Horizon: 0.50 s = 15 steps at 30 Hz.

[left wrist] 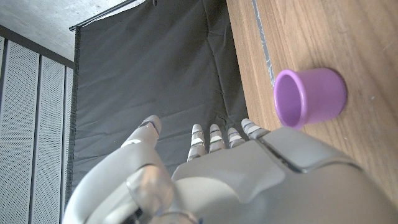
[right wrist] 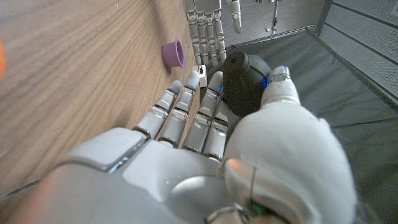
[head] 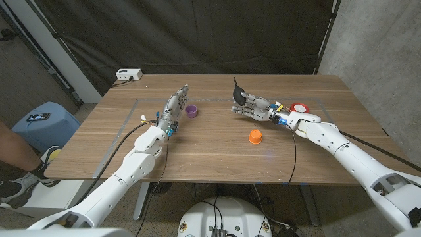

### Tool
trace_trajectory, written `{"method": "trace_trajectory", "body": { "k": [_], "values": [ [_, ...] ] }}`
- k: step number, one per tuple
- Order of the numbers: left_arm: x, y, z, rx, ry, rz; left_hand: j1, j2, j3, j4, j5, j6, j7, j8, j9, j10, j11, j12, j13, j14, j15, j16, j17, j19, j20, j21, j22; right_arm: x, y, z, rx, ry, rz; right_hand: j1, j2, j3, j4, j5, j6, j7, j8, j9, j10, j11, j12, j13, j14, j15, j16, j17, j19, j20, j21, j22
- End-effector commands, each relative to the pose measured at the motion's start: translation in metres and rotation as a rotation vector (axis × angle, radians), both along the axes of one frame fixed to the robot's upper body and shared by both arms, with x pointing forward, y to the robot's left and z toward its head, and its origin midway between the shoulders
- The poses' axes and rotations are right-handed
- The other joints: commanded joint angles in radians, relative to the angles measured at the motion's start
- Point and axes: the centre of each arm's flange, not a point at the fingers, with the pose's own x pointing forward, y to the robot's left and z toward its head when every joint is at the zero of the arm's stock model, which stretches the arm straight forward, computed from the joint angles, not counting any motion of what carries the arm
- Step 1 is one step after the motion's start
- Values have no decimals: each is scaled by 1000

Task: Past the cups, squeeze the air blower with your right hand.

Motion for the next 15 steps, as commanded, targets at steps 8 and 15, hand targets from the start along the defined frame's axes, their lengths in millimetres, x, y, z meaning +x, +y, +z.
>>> {"method": "trace_trajectory", "body": {
  "k": [8, 15],
  "values": [
    [0, -4, 2, 3, -3, 2, -9, 2, 5, -7, 4, 10, -1, -4, 4, 2, -6, 0, 3, -1, -1, -1, 2, 5, 1, -2, 1, 2, -5, 0, 11, 8, 16, -13, -1, -5, 2, -5, -5, 2, -4, 2, -4, 2, -2, 4, -6, -90, -3, 2, -11, 1, -4, 5],
    [0, -4, 4, 6, -4, 7, -8, 2, 5, -8, 4, 11, 0, -4, 4, 3, -6, 0, 3, -1, 0, -1, 2, 5, 1, -2, 1, 4, -6, 1, 13, 7, 22, -16, -2, -8, 3, -4, -7, 2, -4, 2, -7, 3, -4, 5, -9, -87, -4, 1, -14, 1, -4, 5]
  ]
}}
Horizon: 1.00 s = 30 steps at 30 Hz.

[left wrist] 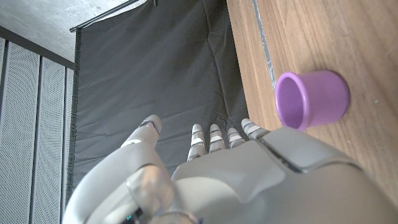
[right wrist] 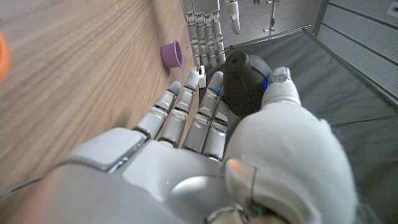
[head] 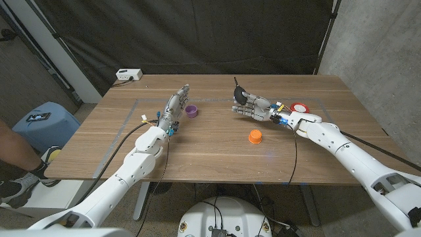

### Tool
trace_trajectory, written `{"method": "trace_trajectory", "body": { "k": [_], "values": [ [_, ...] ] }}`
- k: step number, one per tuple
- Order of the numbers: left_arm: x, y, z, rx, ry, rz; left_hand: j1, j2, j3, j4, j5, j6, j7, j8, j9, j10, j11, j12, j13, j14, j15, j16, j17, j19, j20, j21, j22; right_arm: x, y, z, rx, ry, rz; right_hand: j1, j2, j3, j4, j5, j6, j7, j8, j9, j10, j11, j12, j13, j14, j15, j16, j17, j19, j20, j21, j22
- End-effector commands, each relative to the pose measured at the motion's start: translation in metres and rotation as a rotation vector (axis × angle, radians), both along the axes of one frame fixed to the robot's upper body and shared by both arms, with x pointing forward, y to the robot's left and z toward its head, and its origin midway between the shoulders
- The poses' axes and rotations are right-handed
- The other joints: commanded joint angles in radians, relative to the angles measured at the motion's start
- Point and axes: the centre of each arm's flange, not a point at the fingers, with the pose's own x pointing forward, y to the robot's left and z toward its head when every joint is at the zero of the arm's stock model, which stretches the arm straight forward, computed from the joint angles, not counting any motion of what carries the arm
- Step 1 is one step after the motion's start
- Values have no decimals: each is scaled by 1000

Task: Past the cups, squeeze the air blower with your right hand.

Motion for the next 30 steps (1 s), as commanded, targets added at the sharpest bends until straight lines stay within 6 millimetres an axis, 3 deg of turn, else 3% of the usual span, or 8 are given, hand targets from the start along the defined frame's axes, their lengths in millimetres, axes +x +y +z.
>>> {"method": "trace_trajectory", "body": {
  "k": [1, 30],
  "values": [
    [0, -1, 2, 2, -2, 5, -9, 2, 1, -3, 4, 11, 0, -4, 4, 3, -6, 0, 3, -2, 0, -2, 2, 5, 1, -2, 1, 3, -2, 1, 8, 3, 11, -7, 0, -4, -1, -4, -9, 3, -5, 2, -4, 1, -4, 4, -5, -84, -5, 1, -2, 3, -4, 5],
    [-4, 0, 1, 3, -2, 12, -8, 2, 2, -6, 4, 24, 0, 0, 4, 4, -6, 0, 3, -1, 0, -1, 2, 4, 2, -2, 1, 6, -3, 1, 11, 4, 10, -7, 4, -7, -6, -2, -13, 3, -7, 1, -9, 2, -7, 6, -7, -86, -5, -1, -6, 5, -4, 5]
  ]
}}
